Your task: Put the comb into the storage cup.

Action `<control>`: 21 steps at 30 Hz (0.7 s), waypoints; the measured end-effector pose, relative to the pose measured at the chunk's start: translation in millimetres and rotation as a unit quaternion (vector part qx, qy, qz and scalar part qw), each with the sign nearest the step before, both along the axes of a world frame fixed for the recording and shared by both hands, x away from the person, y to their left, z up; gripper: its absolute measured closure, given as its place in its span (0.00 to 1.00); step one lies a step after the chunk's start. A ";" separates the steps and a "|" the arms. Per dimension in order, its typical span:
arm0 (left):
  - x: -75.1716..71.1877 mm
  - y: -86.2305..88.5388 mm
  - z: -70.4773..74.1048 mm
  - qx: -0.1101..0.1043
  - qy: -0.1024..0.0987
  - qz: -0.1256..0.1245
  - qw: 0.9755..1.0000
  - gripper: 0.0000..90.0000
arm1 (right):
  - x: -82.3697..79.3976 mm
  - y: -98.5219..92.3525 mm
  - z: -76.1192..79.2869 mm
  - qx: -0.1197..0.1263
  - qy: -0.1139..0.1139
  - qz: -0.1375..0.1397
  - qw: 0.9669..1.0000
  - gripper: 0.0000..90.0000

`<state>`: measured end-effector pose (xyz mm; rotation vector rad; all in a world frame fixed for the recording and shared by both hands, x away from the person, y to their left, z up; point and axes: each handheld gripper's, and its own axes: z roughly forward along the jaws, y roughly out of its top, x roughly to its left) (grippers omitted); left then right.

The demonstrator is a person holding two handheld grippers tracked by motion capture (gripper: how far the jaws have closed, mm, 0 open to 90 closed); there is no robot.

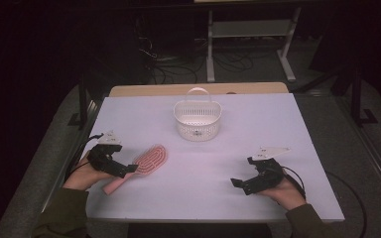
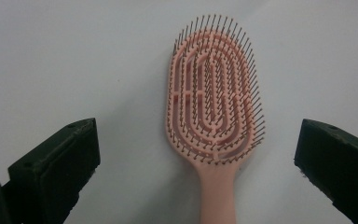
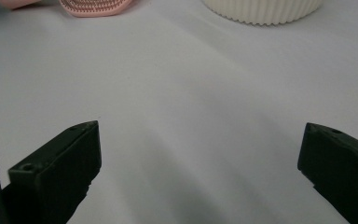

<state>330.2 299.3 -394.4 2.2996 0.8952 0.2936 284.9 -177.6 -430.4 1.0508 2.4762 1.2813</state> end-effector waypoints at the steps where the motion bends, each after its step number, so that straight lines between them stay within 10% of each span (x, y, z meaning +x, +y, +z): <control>1: -0.1 -0.2 -0.5 0.001 0.001 0.000 1.000 0.00 | 0.0 0.1 -0.1 0.000 0.000 0.000 1.000 0.00; 21: -2.0 -4.7 -8.3 0.036 0.022 -0.006 0.999 0.00 | 0.2 0.0 -0.2 -0.001 0.000 0.000 1.000 0.00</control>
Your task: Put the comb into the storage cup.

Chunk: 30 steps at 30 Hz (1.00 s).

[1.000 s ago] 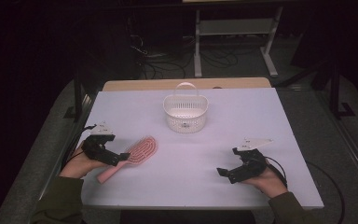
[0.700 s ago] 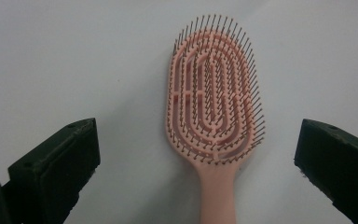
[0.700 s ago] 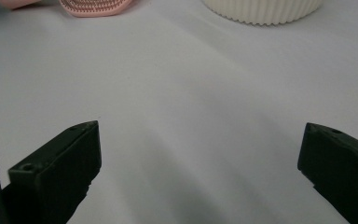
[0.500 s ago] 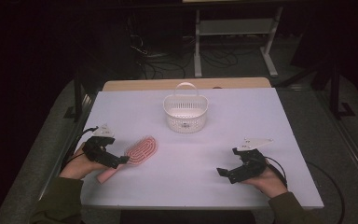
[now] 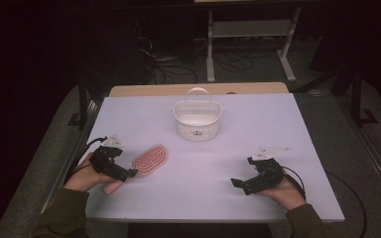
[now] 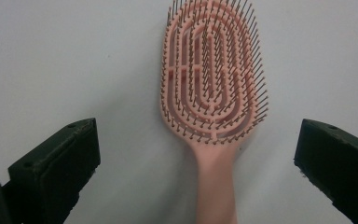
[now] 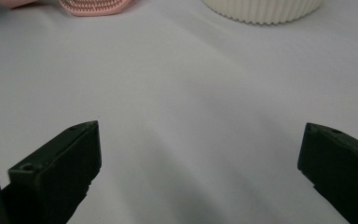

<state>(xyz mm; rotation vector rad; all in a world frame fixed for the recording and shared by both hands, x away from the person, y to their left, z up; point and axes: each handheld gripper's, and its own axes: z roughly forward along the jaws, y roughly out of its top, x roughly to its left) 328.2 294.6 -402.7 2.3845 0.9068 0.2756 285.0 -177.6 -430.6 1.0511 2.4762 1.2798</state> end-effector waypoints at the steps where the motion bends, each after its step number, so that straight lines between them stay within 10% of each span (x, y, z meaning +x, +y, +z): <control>1: 0.0 -0.2 -0.3 0.002 0.001 -0.001 1.000 0.00 | -0.1 0.0 0.1 0.000 0.000 0.000 1.000 0.00; 30: -0.6 -6.4 -16.4 0.061 0.042 -0.008 0.997 0.00 | 0.0 0.2 -0.1 0.000 0.000 0.001 1.000 0.00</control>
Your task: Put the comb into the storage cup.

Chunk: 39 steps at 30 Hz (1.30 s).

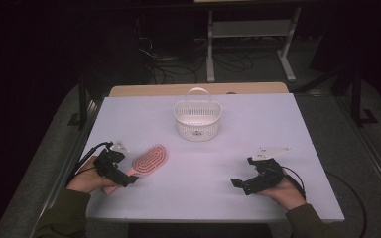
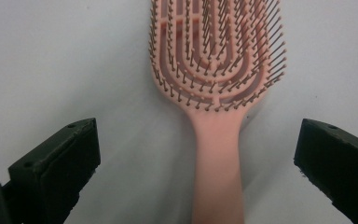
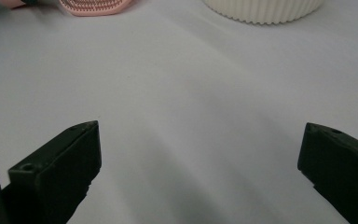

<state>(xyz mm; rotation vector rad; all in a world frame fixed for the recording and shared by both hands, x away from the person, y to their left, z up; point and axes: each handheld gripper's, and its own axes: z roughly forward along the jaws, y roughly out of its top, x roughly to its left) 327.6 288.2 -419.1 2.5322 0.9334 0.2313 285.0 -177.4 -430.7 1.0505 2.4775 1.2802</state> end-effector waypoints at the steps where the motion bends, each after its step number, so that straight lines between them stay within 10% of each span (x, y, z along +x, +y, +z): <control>1: 0.0 -0.2 -0.5 0.001 0.001 0.000 1.000 0.00 | 0.0 0.0 0.0 0.000 0.000 0.000 1.000 0.00; 39: -1.1 -2.7 0.3 0.013 0.016 -0.019 1.000 0.57 | 0.2 0.1 -0.1 -0.001 -0.001 0.001 1.000 0.00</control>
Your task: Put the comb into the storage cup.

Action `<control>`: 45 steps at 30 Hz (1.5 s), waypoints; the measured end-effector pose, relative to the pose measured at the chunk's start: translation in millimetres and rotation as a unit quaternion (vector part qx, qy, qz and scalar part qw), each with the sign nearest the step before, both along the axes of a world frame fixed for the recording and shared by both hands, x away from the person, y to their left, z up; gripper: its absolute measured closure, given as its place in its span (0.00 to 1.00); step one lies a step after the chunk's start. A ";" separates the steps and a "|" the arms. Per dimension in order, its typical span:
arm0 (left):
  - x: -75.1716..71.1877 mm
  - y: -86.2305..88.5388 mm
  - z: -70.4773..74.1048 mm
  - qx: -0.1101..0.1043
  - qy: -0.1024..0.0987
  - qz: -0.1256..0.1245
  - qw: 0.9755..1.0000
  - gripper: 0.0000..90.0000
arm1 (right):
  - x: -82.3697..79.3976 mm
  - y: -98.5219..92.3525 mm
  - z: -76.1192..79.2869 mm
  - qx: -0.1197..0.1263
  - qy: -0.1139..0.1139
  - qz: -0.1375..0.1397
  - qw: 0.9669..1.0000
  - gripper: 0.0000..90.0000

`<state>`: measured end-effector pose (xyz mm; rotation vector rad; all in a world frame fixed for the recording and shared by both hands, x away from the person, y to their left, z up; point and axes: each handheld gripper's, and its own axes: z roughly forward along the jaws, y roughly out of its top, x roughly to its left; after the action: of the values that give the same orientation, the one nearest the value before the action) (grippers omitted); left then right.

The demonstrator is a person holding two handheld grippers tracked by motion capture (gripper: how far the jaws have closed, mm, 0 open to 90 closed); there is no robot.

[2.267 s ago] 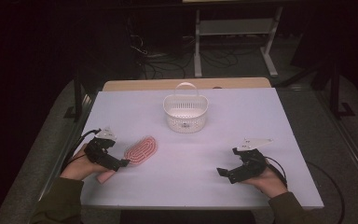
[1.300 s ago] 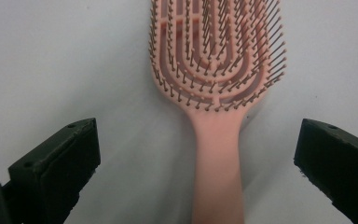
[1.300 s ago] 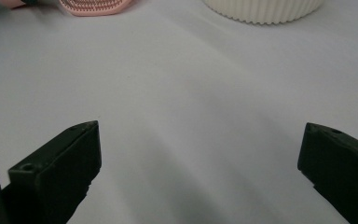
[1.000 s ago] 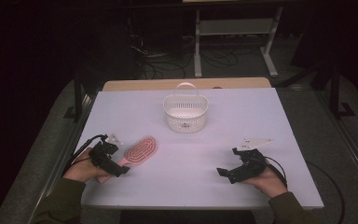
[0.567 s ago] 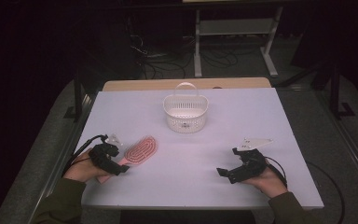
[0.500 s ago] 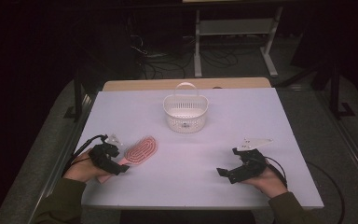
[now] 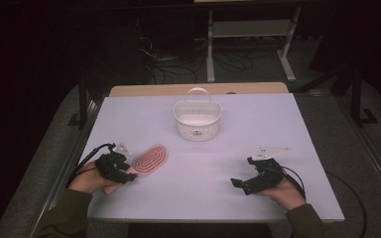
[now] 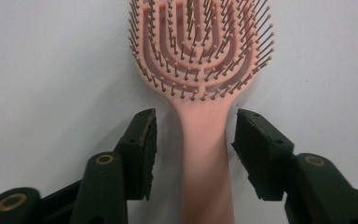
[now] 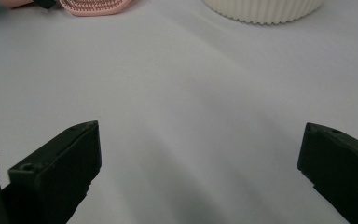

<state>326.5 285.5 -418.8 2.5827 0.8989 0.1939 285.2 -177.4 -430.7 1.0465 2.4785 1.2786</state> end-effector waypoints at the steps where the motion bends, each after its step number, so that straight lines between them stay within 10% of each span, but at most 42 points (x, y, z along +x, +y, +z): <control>1: 0.1 0.0 0.0 0.000 0.000 0.001 1.000 0.57 | 0.0 0.0 0.0 0.000 0.000 0.000 1.000 0.00; 45: 1.9 -14.6 -0.4 0.037 0.017 0.000 0.999 0.78 | -0.2 1.1 -0.6 -0.001 0.001 0.000 1.000 0.00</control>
<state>328.4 270.9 -419.2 2.6608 0.9210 0.1876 285.0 -176.3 -431.3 1.0475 2.4821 1.2757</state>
